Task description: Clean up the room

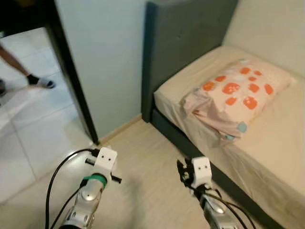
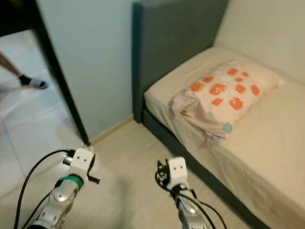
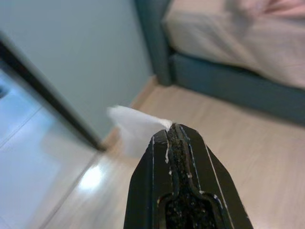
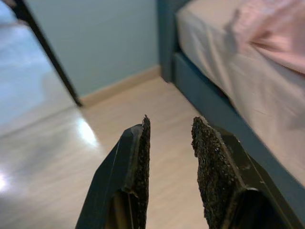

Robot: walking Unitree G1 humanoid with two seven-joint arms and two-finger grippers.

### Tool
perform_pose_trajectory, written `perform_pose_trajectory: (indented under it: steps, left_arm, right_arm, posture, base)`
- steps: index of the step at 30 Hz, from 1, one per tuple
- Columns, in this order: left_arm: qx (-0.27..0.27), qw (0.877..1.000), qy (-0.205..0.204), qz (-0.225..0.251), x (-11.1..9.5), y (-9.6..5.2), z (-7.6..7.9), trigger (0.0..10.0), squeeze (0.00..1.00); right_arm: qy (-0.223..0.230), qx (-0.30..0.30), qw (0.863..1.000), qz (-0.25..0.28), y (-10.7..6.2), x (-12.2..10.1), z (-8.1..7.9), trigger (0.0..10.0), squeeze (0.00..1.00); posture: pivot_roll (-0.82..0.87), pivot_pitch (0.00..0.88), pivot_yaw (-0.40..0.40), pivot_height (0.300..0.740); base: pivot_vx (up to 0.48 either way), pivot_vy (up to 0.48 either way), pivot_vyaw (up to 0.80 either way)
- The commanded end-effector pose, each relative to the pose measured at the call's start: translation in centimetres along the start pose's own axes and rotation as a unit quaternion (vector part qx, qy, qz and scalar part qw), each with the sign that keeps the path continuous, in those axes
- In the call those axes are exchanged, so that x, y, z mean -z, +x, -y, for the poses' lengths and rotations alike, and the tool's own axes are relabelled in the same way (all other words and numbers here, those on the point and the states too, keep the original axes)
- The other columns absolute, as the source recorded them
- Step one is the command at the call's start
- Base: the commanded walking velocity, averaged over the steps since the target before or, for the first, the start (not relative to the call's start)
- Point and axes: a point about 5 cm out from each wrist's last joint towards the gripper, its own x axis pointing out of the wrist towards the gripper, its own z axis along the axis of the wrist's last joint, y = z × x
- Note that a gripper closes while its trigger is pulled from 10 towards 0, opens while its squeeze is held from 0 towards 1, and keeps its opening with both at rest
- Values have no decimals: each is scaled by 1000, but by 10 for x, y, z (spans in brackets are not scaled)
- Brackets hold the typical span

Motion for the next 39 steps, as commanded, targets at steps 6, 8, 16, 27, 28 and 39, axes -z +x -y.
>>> perform_pose_trajectory:
  steps: [6, 8, 16, 27, 28, 39]
  left_arm:
    - [-6, 1000, 9, -14, 8, -3, -5, 10000, 0]
    - [-6, 1000, 9, -13, 8, -3, -5, 10000, 0]
    - [-9, 1000, 5, -14, 8, -3, -6, 10000, 0]
    - [-18, 1000, 8, -18, 8, -3, -9, 10000, 0]
    - [-19, 1000, 14, -18, 8, -3, -9, 10000, 0]
    - [-21, 1000, 13, -20, 9, -3, -11, 10000, 0]
  right_arm:
    - [3, -4, 1000, 5, 3, -3, -4, 10000, 0]
    - [3, -3, 1000, 6, 4, -4, -4, 10000, 0]
    - [3, -3, 1000, 6, 4, -4, -5, 10000, 0]
    - [12, 1, 1000, 7, 3, -4, -4, 10000, 0]
    - [13, 1, 1000, 7, 3, -3, -5, 10000, 0]
    - [13, 1, 1000, 7, 3, -3, -5, 10000, 0]
  posture:
    - [-39, 27, 35, 740]
    - [-39, 27, 35, 740]
    - [-36, 28, 35, 740]
    - [-35, 30, 37, 740]
    - [-36, 31, 38, 740]
    - [-35, 32, 39, 740]
  base:
    - [384, 264, 150]
    - [360, 247, 594]
    - [325, 153, 786]
    - [0, 0, 45]
    - [0, 0, 0]
    - [0, 0, 0]
